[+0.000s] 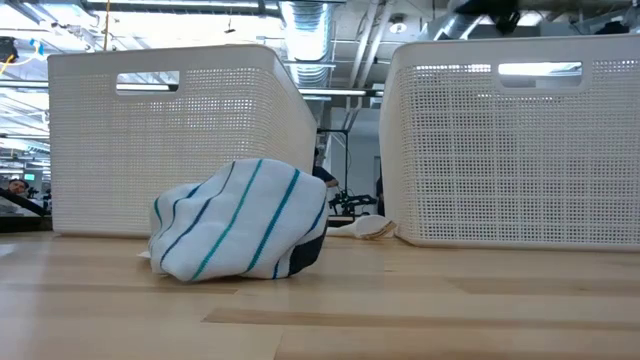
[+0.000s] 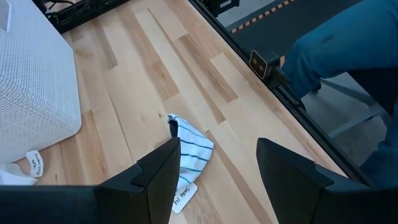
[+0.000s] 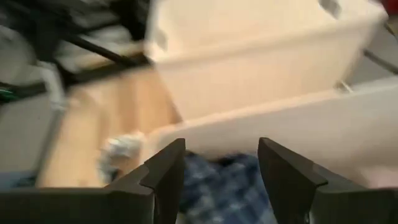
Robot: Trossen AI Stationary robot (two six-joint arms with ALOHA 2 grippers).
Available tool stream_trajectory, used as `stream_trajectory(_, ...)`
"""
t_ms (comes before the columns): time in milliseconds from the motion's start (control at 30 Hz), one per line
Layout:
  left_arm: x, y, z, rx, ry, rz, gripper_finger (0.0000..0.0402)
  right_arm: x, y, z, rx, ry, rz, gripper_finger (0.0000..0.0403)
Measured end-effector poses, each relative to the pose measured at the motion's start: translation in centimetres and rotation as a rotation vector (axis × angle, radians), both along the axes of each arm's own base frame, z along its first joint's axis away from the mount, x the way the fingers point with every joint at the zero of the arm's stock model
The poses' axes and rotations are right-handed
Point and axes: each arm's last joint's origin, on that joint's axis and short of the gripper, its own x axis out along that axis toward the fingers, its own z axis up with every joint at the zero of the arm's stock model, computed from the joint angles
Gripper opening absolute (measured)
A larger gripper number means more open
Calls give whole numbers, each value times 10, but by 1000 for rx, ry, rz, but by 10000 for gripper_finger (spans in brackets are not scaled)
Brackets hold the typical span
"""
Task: Sort clothes
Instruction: Put the blue shirt into the right white laundry bin, then put the blue striped sock into the left white laundry bin
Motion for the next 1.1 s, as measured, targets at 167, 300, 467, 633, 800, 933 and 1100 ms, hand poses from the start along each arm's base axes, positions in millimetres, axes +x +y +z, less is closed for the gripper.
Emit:
stream_trajectory(167,0,0,0,3,4,0,206,-29,19,19,6,-135,128,216)
stream_trajectory(300,0,0,0,3,3,0,206,-45,31,27,22,-207,228,217)
stream_trajectory(467,0,0,0,2,2,0,206,-56,38,32,41,-255,305,217)
stream_trajectory(633,0,0,0,3,1,-1,206,-56,41,31,73,-242,316,217)
stream_trajectory(800,0,0,0,3,2,-5,206,-53,42,29,72,-226,318,217)
stream_trajectory(933,0,-1,1,4,-12,-13,206,-51,42,29,73,-222,317,217)
stream_trajectory(1100,1,-1,2,-8,-27,-14,206,-51,43,28,73,-219,317,217)
